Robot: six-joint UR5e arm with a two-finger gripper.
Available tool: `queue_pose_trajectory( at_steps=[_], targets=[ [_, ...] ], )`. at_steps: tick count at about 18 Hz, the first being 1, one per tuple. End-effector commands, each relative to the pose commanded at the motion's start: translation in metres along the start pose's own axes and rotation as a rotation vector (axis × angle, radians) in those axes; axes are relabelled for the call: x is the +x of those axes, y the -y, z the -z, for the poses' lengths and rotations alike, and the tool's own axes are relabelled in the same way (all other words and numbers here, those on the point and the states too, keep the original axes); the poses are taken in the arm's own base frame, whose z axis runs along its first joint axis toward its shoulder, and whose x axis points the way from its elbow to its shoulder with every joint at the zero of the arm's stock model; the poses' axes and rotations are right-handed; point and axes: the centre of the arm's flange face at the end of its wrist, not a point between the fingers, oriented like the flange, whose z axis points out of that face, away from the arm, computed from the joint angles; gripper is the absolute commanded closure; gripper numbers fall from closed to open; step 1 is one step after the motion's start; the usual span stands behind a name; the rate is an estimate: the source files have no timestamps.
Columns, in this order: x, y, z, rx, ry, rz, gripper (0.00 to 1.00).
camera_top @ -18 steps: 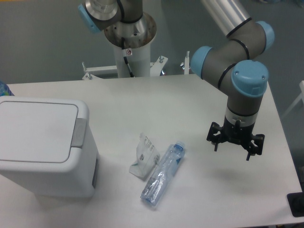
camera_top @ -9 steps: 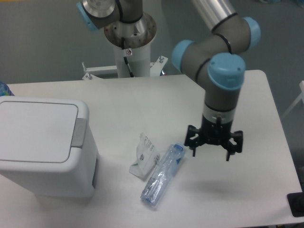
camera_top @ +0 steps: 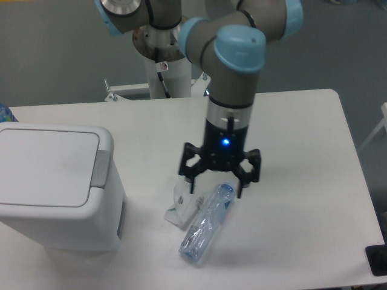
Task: Open the trash can
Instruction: 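Move the open gripper over to the lid of the white trash can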
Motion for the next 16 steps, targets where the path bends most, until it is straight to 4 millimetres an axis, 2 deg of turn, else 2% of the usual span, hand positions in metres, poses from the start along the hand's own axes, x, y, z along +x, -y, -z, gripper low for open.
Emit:
queue_pose_trajectory(
  at_steps=[2,6,10,11,16],
  targets=[
    [0.014,0.004,0.009,0.023,-0.022,-0.02,0.0],
    [0.07,0.01,0.007,0.046,-0.088,-0.099,0.0],
    [0.073,-0.001,-0.007,0.018,-0.104,-0.088,0.0],
    [0.079,-0.006,-0.012,0.008,-0.112,-0.097,0.0],
    [0.085,-0.011,-0.01,0.003,-0.109,-0.103,0.0]
  ],
)
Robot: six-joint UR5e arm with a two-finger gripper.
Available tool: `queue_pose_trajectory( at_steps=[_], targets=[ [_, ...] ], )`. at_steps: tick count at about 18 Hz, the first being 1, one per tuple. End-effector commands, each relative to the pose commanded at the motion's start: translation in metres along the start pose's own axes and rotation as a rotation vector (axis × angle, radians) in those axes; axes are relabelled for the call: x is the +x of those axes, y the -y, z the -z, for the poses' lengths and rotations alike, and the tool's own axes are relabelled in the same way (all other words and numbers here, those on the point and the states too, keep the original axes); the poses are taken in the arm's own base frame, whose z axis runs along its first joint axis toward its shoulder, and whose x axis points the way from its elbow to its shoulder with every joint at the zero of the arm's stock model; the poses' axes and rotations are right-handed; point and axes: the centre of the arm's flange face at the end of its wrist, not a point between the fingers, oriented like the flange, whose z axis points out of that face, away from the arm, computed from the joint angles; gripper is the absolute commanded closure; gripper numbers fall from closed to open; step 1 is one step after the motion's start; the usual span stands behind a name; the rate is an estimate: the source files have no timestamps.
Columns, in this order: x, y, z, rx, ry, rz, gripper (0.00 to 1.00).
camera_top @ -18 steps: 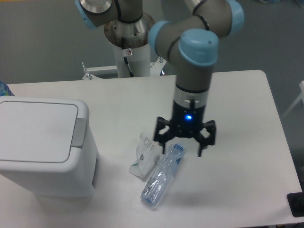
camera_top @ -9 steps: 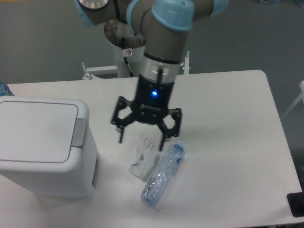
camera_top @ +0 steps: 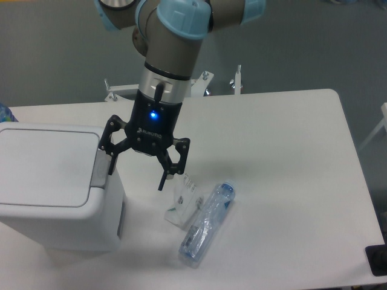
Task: Open the trash can
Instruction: 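Push the gripper against the lid edge to flip the lid open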
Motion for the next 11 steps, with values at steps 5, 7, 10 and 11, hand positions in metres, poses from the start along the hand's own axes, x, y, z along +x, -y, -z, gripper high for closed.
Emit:
queue_pose_trajectory(
  at_steps=[5,7,10,11],
  targets=[
    [-0.001,-0.003,-0.005,-0.01,0.001,0.005,0.0],
    [-0.001,-0.007,-0.008,-0.018,-0.004,0.011,0.0],
    [0.007,-0.01,-0.015,-0.028,-0.018,0.002,0.0],
    [0.007,-0.01,-0.016,-0.031,-0.018,0.003,0.0]
  ],
)
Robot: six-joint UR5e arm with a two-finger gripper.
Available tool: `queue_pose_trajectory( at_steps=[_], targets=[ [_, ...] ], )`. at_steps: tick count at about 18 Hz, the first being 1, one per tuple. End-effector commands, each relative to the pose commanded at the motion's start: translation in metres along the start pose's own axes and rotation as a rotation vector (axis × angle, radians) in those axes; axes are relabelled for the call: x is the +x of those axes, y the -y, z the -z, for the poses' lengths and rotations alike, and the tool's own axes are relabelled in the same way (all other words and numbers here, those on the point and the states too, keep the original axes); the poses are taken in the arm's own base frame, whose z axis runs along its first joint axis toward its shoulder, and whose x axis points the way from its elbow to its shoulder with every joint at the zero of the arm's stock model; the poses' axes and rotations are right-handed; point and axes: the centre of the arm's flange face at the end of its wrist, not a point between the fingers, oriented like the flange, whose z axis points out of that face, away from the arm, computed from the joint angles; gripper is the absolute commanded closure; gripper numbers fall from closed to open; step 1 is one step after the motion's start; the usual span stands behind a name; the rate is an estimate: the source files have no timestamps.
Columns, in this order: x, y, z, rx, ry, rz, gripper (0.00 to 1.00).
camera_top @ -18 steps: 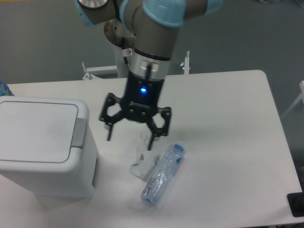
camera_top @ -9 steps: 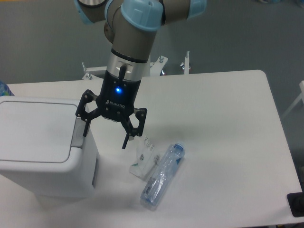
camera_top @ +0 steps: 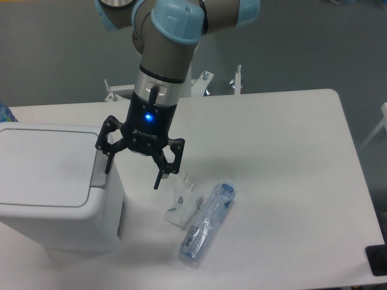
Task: Open the trash can
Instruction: 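Push the gripper against the lid edge to flip the lid open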
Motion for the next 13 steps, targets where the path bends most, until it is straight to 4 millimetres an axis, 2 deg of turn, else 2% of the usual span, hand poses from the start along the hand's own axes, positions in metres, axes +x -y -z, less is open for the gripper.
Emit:
queue_pose_trajectory(
  at_steps=[9,13],
  targets=[
    [-0.0004,-0.0002,-0.0009,-0.001,-0.001,0.001,0.0],
    [0.0013,0.0045,0.0056,0.011,0.005,-0.006,0.0]
  ],
)
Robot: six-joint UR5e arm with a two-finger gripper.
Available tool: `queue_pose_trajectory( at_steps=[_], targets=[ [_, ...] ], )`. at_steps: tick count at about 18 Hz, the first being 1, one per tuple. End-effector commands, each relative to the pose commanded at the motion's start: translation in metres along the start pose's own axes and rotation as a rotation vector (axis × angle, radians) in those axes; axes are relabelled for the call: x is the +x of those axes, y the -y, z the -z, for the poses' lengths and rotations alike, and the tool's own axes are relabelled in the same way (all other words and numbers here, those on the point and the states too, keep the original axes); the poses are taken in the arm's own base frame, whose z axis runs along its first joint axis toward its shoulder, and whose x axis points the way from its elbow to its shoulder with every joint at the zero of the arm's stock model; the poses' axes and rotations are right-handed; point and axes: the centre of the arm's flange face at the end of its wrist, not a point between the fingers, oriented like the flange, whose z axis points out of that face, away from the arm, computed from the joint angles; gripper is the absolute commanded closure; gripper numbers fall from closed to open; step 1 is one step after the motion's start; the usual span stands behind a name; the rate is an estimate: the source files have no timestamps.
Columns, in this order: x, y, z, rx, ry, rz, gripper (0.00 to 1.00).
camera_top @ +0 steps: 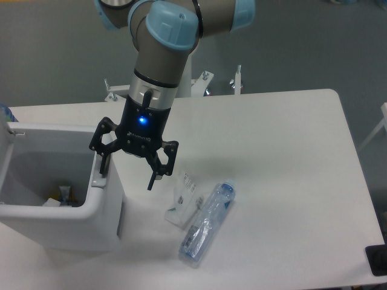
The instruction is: Open the trash can
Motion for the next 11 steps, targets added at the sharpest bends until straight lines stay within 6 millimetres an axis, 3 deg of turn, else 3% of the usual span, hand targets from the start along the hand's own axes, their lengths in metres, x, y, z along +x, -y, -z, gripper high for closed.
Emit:
queue_pose_trajectory(
  at_steps=[6,11],
  targets=[
    [-0.003,0.001,0.0,-0.001,0.005,0.001,0.0],
    [-0.027,0.0,0.011,0.012,0.033,0.031,0.0]
  ],
)
